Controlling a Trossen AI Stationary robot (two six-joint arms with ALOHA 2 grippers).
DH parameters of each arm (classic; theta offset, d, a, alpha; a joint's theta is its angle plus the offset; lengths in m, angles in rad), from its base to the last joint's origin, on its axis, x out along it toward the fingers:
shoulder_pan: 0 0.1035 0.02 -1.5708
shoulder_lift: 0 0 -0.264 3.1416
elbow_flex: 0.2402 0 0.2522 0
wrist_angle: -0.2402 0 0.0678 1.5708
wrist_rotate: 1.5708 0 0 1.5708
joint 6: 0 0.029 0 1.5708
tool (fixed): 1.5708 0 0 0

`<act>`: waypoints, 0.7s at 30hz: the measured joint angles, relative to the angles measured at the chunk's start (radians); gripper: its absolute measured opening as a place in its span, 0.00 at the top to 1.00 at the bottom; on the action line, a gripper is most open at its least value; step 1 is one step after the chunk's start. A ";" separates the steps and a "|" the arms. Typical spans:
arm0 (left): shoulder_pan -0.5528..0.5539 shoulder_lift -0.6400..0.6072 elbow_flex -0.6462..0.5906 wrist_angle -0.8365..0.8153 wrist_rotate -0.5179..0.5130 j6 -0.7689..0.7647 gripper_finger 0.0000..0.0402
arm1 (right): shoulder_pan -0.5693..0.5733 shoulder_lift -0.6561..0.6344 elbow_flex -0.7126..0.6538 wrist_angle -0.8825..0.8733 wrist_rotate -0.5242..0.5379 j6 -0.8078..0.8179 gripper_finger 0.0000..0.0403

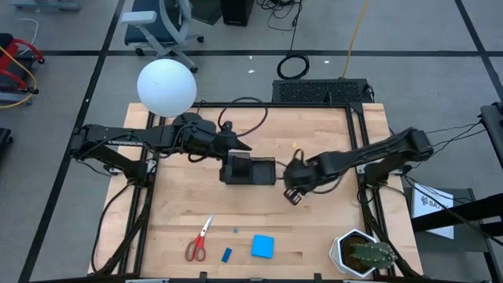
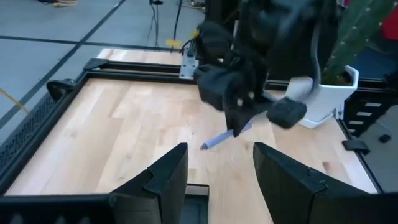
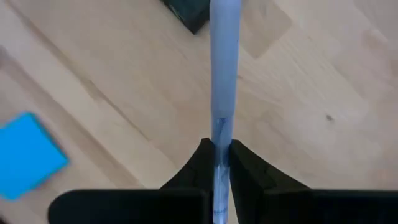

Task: Pick and place office supplies into organizer
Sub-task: Put the purple pen into the desk organizer

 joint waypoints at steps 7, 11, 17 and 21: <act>0.002 0.000 0.000 0.015 -0.007 0.000 0.54 | -0.005 -0.220 -0.253 0.442 0.074 0.065 0.96; -0.005 0.000 0.000 0.053 -0.012 -0.028 0.54 | -0.013 -0.298 -0.371 0.687 0.127 0.047 0.96; -0.009 0.000 0.000 0.119 -0.011 -0.126 0.54 | -0.051 -0.357 -0.472 0.921 0.130 -0.004 0.96; -0.009 -0.001 0.000 0.148 -0.011 -0.184 0.54 | -0.078 -0.364 -0.474 1.015 0.124 -0.082 0.96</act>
